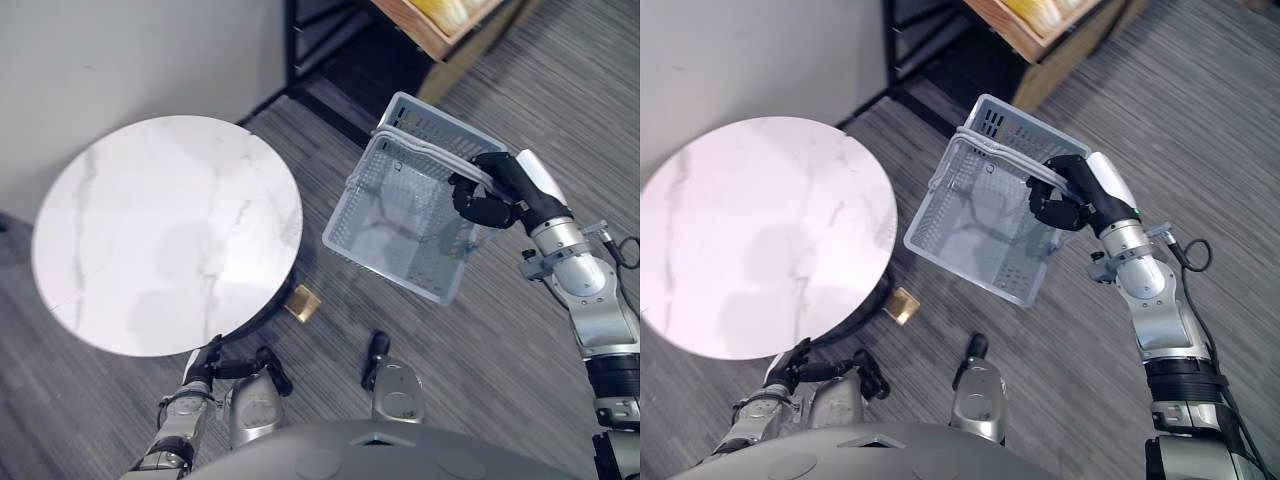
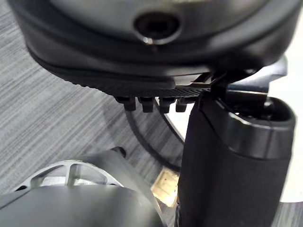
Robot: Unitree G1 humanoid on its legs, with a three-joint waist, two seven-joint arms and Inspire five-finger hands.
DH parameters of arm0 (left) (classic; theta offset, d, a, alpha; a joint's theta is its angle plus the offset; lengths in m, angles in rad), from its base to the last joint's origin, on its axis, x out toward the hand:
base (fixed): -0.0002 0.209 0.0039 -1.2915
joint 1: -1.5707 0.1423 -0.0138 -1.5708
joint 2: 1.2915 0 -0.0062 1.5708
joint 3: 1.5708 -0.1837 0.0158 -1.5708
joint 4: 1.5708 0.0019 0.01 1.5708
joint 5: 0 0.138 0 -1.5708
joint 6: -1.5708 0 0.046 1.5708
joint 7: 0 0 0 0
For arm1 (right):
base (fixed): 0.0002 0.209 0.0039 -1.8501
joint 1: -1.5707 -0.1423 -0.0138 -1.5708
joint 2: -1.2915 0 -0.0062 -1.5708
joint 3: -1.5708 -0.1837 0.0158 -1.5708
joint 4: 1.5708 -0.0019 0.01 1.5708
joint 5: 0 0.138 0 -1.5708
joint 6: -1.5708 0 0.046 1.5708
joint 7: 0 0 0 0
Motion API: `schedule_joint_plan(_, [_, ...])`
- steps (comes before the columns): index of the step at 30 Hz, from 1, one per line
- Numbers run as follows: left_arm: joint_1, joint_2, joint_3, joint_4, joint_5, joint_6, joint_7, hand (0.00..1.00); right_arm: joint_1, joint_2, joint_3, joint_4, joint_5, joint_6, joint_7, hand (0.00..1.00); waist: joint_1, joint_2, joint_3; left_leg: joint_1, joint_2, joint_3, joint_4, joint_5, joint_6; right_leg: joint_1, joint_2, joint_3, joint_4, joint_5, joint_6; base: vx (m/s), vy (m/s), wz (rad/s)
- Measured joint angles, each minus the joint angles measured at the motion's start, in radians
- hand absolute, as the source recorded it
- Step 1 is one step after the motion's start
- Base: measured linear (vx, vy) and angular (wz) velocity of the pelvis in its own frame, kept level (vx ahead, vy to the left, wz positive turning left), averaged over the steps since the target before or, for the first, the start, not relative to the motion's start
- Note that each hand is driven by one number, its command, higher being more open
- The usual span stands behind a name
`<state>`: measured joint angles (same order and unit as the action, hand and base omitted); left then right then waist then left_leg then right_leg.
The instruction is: Pick vegetable in the basket
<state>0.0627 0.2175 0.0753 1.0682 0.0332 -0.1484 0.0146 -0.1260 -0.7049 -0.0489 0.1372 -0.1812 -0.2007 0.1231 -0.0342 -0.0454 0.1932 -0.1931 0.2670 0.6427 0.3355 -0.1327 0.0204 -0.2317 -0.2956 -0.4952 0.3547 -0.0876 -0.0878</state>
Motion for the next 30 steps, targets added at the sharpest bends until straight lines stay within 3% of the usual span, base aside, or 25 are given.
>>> schedule_joint_plan(1, [0.000, 0.001, 0.002, 0.001, -0.001, 0.000, 0.000, 1.00, -0.012, 0.000, 0.007, 0.010, 0.000, 0.000, 0.000, 0.00, 0.007, -0.004, 0.001, 0.009, 0.007, 0.029, -0.009, 0.000, 0.000, 0.013, 0.003, -0.029, 0.002, 0.002, 0.003, -0.03, 0.162, -1.51])
schedule_joint_plan(2, [0.000, -0.001, 0.019, 0.002, -0.003, 0.000, 0.001, 1.00, -0.050, -0.002, 0.023, 0.030, -0.005, 0.000, 0.002, 0.00, 0.033, -0.007, 0.000, 0.024, 0.022, 0.104, -0.022, 0.001, -0.002, 0.049, 0.003, -0.062, -0.031, 0.018, 0.027, -0.02, 0.088, -1.32])
schedule_joint_plan(4, [0.000, 0.001, 0.019, 0.003, -0.003, 0.000, 0.001, 1.00, -0.091, -0.002, 0.043, 0.051, -0.009, 0.000, 0.003, 0.00, 0.045, -0.007, 0.000, 0.035, 0.030, 0.162, -0.033, 0.006, -0.008, 0.091, -0.003, -0.073, -0.091, 0.052, 0.075, -0.02, 0.011, -1.25])
schedule_joint_plan(5, [0.000, 0.006, 0.019, 0.003, 0.003, 0.000, -0.001, 1.00, -0.110, -0.002, 0.050, 0.052, -0.009, -0.001, 0.003, 0.00, 0.048, -0.012, -0.003, 0.037, 0.030, 0.212, -0.043, 0.016, -0.016, 0.127, -0.013, -0.075, -0.168, 0.152, 0.123, -0.01, -0.085, -0.97])
schedule_joint_plan(7, [-0.003, 0.003, 0.021, 0.015, 0.009, 0.000, -0.001, 1.00, -0.127, -0.001, 0.050, 0.054, -0.009, -0.001, 0.003, 0.00, 0.050, -0.011, -0.004, 0.048, 0.032, 0.261, -0.057, 0.038, -0.035, 0.148, 0.010, -0.050, -0.266, 0.217, 0.175, 0.01, -0.168, -0.84])
schedule_joint_plan(12, [0.002, -0.029, 0.020, 0.047, 0.018, 0.001, -0.021, 1.00, -0.087, -0.001, 0.037, 0.065, -0.011, 0.017, 0.003, 0.00, 0.026, 0.006, -0.007, 0.121, 0.043, 0.298, -0.144, 0.111, -0.063, 0.167, 0.059, -0.046, -0.285, 0.211, 0.182, 0.00, -0.145, -0.38])
schedule_joint_plan(13, [0.004, -0.029, 0.020, 0.047, 0.027, 0.001, -0.024, 1.00, -0.062, -0.001, 0.019, 0.065, -0.011, 0.017, 0.003, 0.00, 0.018, 0.005, -0.007, 0.138, 0.043, 0.299, -0.161, 0.119, -0.071, 0.182, 0.065, -0.047, -0.283, 0.197, 0.196, -0.01, -0.082, -0.06])
schedule_joint_plan(15, [0.008, -0.029, 0.020, 0.046, 0.030, 0.001, -0.024, 1.00, -0.043, -0.001, 0.003, 0.065, -0.011, 0.018, 0.003, 0.00, 0.002, 0.005, -0.007, 0.149, 0.043, 0.301, -0.169, 0.128, -0.081, 0.183, 0.066, -0.047, -0.271, 0.171, 0.194, -0.02, -0.080, -0.02])
schedule_joint_plan(21, [0.009, -0.040, 0.021, 0.043, 0.030, 0.022, -0.024, 1.00, 0.000, -0.001, -0.042, 0.056, -0.010, 0.018, 0.003, 0.00, -0.024, 0.030, -0.009, 0.152, 0.065, 0.307, -0.157, 0.141, -0.082, 0.181, 0.081, -0.048, -0.247, 0.113, 0.191, -0.04, -0.050, -0.01])
schedule_joint_plan(23, [0.009, -0.043, 0.022, 0.042, 0.030, 0.022, -0.025, 1.00, 0.015, 0.006, -0.051, 0.054, -0.009, 0.017, 0.003, 0.00, -0.025, 0.036, -0.007, 0.150, 0.104, 0.304, -0.088, 0.137, -0.076, 0.181, 0.082, -0.048, -0.208, 0.073, 0.184, -0.01, -0.072, -0.06])
schedule_joint_plan(25, [0.015, -0.044, 0.027, 0.041, 0.029, 0.025, -0.024, 1.00, 0.026, 0.011, -0.042, 0.053, -0.008, 0.017, 0.003, 0.00, -0.016, 0.039, -0.005, 0.148, 0.164, 0.269, 0.027, 0.123, -0.053, 0.188, 0.095, -0.034, -0.183, 0.029, 0.175, -0.01, -0.113, -0.48])
schedule_joint_plan(26, [0.027, -0.058, 0.071, 0.030, 0.007, 0.021, -0.020, 1.00, 0.025, 0.011, -0.015, 0.049, -0.008, 0.014, 0.003, 0.00, 0.010, 0.051, -0.004, 0.137, 0.221, 0.123, 0.148, 0.121, -0.001, 0.195, 0.125, 0.017, -0.147, -0.018, 0.153, -0.01, -0.149, -0.86])
schedule_joint_plan(27, [0.026, -0.066, 0.084, 0.027, 0.005, 0.019, -0.017, 1.00, 0.025, 0.011, -0.004, 0.046, -0.007, 0.012, 0.003, 0.00, 0.013, 0.058, -0.005, 0.114, 0.231, 0.028, 0.190, 0.136, 0.026, 0.201, 0.138, 0.037, -0.141, -0.027, 0.141, 0.03, -0.177, -1.26])
schedule_joint_plan(28, [0.026, -0.063, 0.085, 0.009, 0.005, 0.009, -0.016, 1.00, 0.023, 0.011, 0.023, 0.042, 0.003, 0.004, 0.003, 0.00, 0.029, 0.054, -0.004, 0.038, 0.230, -0.183, 0.303, 0.202, 0.073, 0.211, 0.159, 0.094, -0.142, -0.051, 0.119, 0.08, -0.123, -0.90])
schedule_joint_plan(29, [0.024, -0.063, 0.081, 0.007, 0.003, 0.002, -0.017, 1.00, 0.020, 0.010, 0.026, 0.041, 0.006, 0.001, 0.003, 0.00, 0.033, 0.047, 0.000, 0.013, 0.209, -0.251, 0.341, 0.152, 0.016, 0.210, 0.158, 0.124, -0.146, -0.066, 0.123, 0.11, -0.097, -1.06])
schedule_joint_plan(30, [0.022, -0.071, 0.067, 0.002, -0.011, -0.004, -0.027, 1.00, 0.012, 0.010, 0.026, 0.043, 0.009, 0.002, 0.003, 0.00, 0.033, 0.061, 0.003, -0.035, 0.132, -0.361, 0.391, 0.022, -0.042, 0.205, 0.160, 0.164, -0.148, -0.081, 0.103, 0.09, -0.044, -0.72])
